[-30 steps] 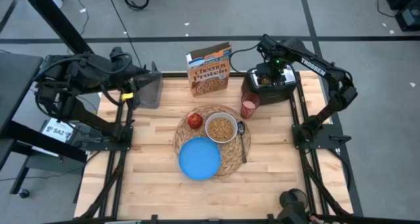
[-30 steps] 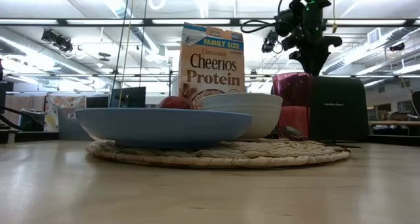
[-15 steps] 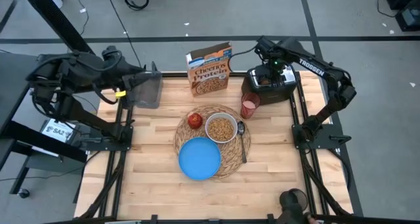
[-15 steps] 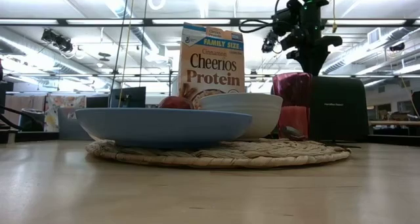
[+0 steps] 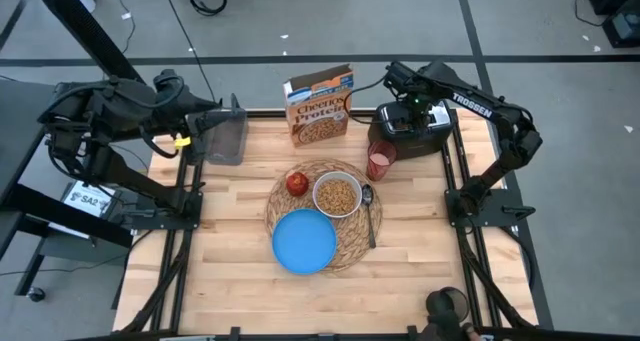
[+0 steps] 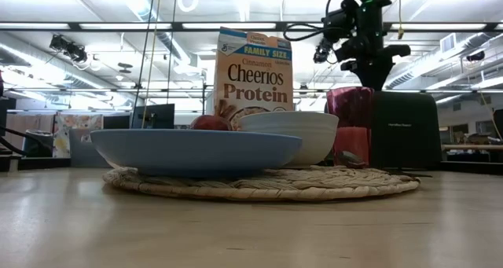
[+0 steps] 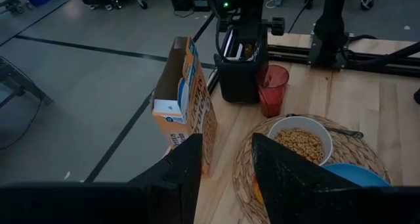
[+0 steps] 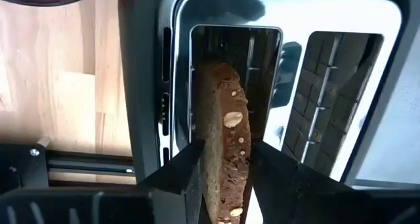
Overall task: Arrange a breakfast setting
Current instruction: Put the bagel on top of the blue plate
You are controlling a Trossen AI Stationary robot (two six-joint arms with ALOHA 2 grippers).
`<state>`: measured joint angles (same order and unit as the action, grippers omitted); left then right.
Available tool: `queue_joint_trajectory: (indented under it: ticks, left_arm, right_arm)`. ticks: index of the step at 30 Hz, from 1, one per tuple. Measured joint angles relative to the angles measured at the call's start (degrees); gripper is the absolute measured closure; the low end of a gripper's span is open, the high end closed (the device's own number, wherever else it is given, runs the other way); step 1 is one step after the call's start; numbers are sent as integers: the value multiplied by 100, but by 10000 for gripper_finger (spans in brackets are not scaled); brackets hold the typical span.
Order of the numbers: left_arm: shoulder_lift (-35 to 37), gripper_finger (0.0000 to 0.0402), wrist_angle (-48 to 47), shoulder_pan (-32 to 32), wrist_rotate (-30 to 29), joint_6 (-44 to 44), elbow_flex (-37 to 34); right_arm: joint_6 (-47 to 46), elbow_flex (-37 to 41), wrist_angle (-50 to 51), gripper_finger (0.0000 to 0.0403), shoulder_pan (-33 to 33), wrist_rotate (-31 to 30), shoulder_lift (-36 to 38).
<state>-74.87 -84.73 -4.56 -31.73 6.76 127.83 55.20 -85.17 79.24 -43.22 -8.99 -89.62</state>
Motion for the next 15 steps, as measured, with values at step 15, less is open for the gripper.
queue_joint_trajectory:
  ticks: [15]
  left_arm:
    - [0, 263, 1, 0, 0, 31, 0]
  right_arm:
    - [-126, 82, -120, 367, -14, -138, -4]
